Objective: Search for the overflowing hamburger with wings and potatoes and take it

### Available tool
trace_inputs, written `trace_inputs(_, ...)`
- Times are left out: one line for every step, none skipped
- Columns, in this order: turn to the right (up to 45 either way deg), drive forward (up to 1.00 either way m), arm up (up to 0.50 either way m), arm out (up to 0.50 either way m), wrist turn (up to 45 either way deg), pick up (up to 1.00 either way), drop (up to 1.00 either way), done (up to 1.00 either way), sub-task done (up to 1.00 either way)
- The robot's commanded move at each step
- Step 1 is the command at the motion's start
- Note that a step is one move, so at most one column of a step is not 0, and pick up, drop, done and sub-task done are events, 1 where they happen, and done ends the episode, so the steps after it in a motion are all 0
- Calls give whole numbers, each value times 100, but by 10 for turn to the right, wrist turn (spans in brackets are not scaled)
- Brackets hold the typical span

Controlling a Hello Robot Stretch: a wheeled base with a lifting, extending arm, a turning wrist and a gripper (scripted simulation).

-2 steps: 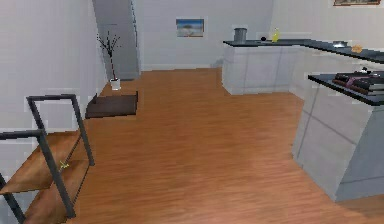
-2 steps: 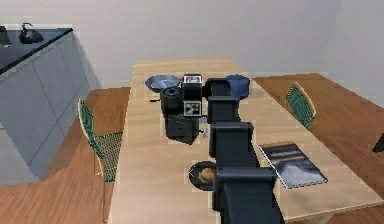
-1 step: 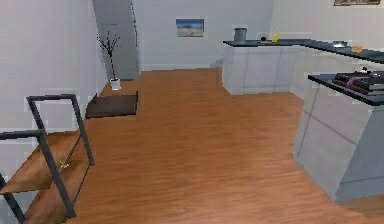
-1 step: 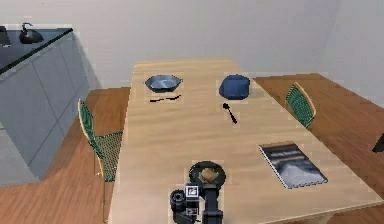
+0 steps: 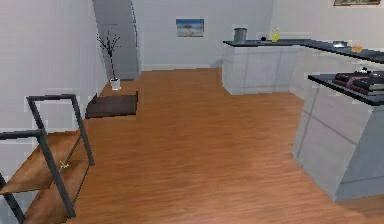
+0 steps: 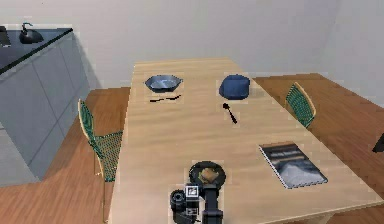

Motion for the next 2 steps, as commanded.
trace_inputs(0,0,10,0,0,0,0,0,0)
trace_inputs(0,0,0,0,0,0,0,100,0)
